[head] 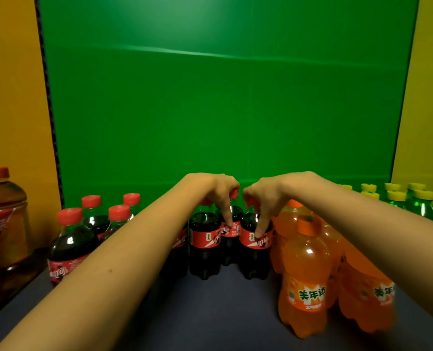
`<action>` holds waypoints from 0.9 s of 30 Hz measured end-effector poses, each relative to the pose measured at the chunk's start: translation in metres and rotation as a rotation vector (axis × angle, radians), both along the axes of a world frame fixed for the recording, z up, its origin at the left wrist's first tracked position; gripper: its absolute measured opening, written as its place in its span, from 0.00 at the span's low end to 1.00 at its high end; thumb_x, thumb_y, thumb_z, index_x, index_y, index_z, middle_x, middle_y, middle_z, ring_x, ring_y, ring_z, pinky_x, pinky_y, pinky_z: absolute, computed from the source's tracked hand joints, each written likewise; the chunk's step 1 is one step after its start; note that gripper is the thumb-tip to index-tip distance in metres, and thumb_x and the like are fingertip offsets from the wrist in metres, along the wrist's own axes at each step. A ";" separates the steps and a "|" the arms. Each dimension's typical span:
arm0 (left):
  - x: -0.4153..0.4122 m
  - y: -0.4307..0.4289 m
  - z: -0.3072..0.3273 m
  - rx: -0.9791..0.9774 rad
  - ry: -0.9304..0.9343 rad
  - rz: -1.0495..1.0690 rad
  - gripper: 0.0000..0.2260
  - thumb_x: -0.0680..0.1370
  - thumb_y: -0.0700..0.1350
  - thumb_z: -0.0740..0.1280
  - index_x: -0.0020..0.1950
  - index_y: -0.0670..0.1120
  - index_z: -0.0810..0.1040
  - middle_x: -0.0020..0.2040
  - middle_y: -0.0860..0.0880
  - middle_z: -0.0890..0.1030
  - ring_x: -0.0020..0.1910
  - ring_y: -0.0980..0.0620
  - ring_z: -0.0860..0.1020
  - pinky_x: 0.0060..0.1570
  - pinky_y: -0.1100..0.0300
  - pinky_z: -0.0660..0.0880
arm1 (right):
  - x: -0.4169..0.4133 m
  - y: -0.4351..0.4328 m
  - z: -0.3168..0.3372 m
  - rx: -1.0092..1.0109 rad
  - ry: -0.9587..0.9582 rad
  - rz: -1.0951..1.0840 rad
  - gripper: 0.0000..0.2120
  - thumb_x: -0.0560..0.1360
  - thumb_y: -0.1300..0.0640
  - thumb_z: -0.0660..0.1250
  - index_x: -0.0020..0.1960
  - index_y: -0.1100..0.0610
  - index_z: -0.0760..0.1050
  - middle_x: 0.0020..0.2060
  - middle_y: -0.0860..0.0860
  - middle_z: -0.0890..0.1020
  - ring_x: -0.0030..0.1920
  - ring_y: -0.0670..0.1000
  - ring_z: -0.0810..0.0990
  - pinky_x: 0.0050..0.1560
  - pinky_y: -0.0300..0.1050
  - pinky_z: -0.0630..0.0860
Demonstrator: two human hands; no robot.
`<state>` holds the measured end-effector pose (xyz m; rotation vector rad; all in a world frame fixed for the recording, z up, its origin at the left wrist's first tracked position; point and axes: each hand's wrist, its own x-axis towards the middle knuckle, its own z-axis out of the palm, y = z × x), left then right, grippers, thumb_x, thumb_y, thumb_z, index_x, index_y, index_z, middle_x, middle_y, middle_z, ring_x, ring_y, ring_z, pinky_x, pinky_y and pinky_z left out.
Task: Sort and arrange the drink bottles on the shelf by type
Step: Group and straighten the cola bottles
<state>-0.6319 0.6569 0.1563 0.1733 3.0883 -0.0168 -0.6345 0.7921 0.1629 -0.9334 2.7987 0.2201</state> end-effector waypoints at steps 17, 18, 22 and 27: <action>0.006 0.001 0.022 0.149 0.224 -0.101 0.19 0.60 0.45 0.80 0.38 0.47 0.70 0.34 0.53 0.72 0.33 0.52 0.70 0.31 0.61 0.67 | 0.016 0.008 0.010 -0.042 0.292 0.270 0.28 0.56 0.39 0.77 0.50 0.50 0.76 0.43 0.48 0.80 0.45 0.52 0.78 0.42 0.46 0.75; 0.009 0.001 0.029 0.163 0.269 -0.122 0.19 0.60 0.44 0.80 0.41 0.46 0.71 0.35 0.53 0.73 0.35 0.51 0.71 0.31 0.62 0.67 | 0.020 0.009 0.014 -0.056 0.303 0.277 0.28 0.55 0.38 0.77 0.49 0.50 0.76 0.43 0.48 0.80 0.44 0.51 0.78 0.43 0.47 0.76; 0.033 -0.003 0.057 0.247 0.392 -0.151 0.23 0.61 0.43 0.80 0.51 0.41 0.75 0.40 0.50 0.76 0.40 0.50 0.73 0.38 0.59 0.72 | 0.043 0.017 0.035 -0.095 0.377 0.302 0.28 0.53 0.36 0.77 0.48 0.48 0.76 0.39 0.46 0.80 0.39 0.50 0.77 0.40 0.45 0.75; 0.086 -0.012 0.088 0.364 0.477 -0.176 0.27 0.59 0.46 0.80 0.52 0.41 0.74 0.40 0.51 0.76 0.37 0.55 0.73 0.35 0.65 0.74 | 0.076 0.026 0.052 -0.194 0.369 0.360 0.25 0.55 0.41 0.78 0.49 0.47 0.76 0.35 0.45 0.77 0.33 0.43 0.72 0.32 0.39 0.67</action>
